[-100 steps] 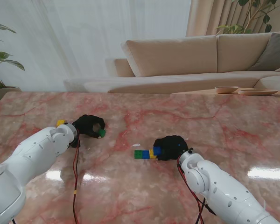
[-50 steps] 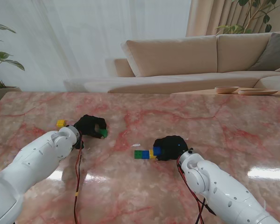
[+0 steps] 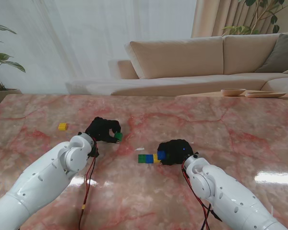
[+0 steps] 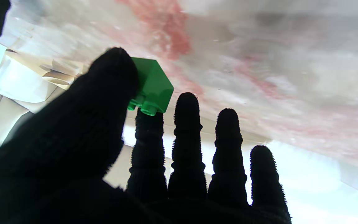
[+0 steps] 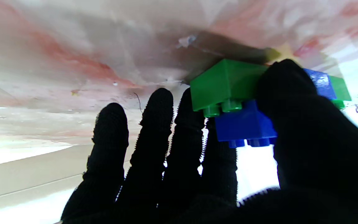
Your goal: Build a two-level staggered structure with toy bricks
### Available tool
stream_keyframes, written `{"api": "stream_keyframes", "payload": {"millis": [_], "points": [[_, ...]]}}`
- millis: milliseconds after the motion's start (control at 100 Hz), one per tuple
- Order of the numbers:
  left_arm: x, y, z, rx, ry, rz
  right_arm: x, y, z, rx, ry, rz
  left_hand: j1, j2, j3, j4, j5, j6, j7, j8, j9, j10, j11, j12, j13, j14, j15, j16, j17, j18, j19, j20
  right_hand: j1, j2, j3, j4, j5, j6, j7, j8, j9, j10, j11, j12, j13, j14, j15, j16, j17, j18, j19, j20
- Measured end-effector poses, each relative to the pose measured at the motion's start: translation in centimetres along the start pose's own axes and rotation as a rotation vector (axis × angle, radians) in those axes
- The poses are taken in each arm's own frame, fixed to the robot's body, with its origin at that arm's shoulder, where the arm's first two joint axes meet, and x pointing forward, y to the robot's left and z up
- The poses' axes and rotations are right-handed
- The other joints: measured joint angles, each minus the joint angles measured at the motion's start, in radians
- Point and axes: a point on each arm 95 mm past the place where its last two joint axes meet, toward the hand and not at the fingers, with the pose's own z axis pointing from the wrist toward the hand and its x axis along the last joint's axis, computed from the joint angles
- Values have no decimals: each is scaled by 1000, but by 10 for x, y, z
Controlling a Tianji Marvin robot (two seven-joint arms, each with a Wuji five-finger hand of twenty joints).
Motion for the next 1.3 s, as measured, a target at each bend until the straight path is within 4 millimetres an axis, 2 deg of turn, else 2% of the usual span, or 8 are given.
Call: {"api": "stream_keyframes", "payload": {"millis": [90, 140, 160, 280, 640, 940, 1300], "points": [[18, 1, -3, 19, -2, 4, 1, 0, 0, -3, -1, -2, -28, -6, -10, 0, 29, 3, -4, 0, 10, 2, 0, 0, 0, 8, 0, 1, 0, 8, 12, 1, 0, 0, 0, 0, 0, 0, 0, 0, 0, 0, 0, 1, 0, 0, 0, 0, 0, 0, 0, 0], [28, 3, -5, 25, -3, 4, 1, -1, 0, -4, -1, -3, -29, -6, -10, -2, 33, 9, -6, 0, 10, 2, 0, 0, 0, 8, 0, 2, 0, 8, 13, 1, 0, 0, 0, 0, 0, 0, 0, 0, 1, 0, 0, 2, 0, 0, 0, 0, 0, 0, 0, 0], [32, 3, -6, 26, -2, 3, 1, -1, 0, -5, -2, -3, -29, -6, -10, -10, 34, 9, -6, 0, 10, 3, 0, 0, 0, 8, 0, 2, 0, 9, 13, 1, 0, 0, 0, 0, 0, 0, 1, 0, 1, 0, -1, 4, 0, 0, 0, 0, 0, 0, 0, 0], [52, 10, -6, 20, 30, -14, 2, -1, 0, -8, -6, -6, -29, -6, -10, -10, 35, 11, -6, 0, 10, 5, 0, -4, 0, 9, 0, 2, -1, 17, 14, 1, 0, 0, 0, 0, 0, 0, 1, 0, 1, 0, -1, 6, 0, 0, 0, 0, 0, 0, 0, 0], [97, 35, -4, -11, 109, -45, 4, -2, -1, -17, -16, -12, -29, -6, -10, -10, 49, 24, -25, 1, 10, 11, 0, -27, 0, 10, 0, 11, -1, 19, 24, 1, 0, 0, 0, 0, 0, 0, 1, 0, 1, 0, -5, 6, 0, 0, 0, 0, 0, 0, 0, 0], [120, 43, 1, -30, 176, -3, 5, -4, -2, -30, -21, -7, -29, -6, -10, -10, 49, 24, -26, 11, 10, 12, 0, -42, 20, 13, -1, 13, -1, 19, 24, 1, 0, -7, 0, 0, 8, 0, 2, -9, 10, 0, -6, 8, 0, 0, 0, 1, 0, 0, 0, 0], [126, 49, 7, -72, 212, 55, 4, -5, -2, -37, -29, -1, -30, -6, -10, -10, 49, 25, -27, 20, 10, 12, -1, -75, 20, 13, -1, 14, -1, 19, 24, 1, 0, -11, 0, -1, 10, 0, 2, -11, 11, -1, -7, 14, 0, 0, 0, 1, 0, 0, 0, 0]]}}
